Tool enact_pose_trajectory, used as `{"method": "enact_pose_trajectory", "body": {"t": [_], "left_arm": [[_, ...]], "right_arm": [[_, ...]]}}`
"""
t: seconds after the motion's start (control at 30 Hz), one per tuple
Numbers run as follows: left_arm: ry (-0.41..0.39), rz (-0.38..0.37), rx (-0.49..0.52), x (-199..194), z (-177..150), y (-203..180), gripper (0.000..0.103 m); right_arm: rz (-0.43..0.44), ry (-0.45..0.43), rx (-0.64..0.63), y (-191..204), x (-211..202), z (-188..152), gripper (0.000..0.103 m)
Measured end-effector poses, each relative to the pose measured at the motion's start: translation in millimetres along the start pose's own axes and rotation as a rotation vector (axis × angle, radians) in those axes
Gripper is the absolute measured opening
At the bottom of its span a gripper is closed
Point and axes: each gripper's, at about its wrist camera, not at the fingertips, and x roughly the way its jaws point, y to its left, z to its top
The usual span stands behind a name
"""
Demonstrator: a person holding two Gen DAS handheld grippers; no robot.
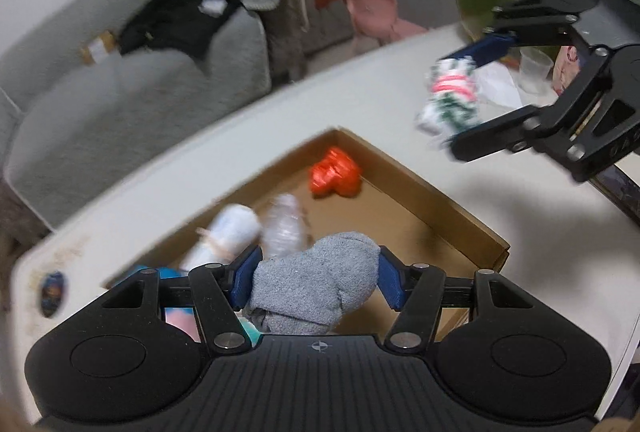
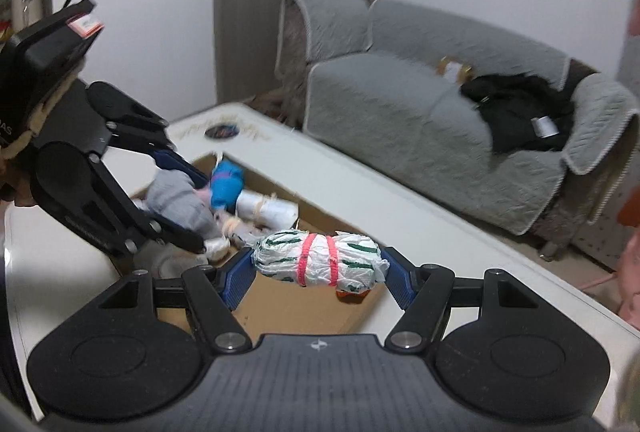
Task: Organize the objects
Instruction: 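Carry both socks toward the tray, then lower both socks into the tray and open both tools to release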
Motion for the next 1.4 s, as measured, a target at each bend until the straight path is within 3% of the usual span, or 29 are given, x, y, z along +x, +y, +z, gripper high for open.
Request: {"method": "enact_pose_trajectory", "body": {"t": [0.23, 0.4, 0.67, 1.0, 1.4], "left_arm": [[0.064, -0.06, -0.064, 50, 0, 8, 0.066], [0.079, -0.093, -0.199, 74, -2, 26, 0.066], [0.052, -0.052, -0.328, 93, 1, 45, 0.066], [0.014, 0.031, -0.374, 99, 0, 46, 0.066], [-0.003, 0.055, -0.409, 109, -5, 42, 0.067]], "right_arm": [[0.035, 0.095, -0.048, -3, 45, -5, 0.065], [0.046, 0.138, -0.111, 0, 58, -12, 0.065], [0.041, 0.187, -0.164, 1, 78, -18, 0.065], [0.037, 0.234, -0.172, -3, 107, -16, 0.065], [0.008, 0.242, -0.164, -2, 111, -21, 0.066]]}}
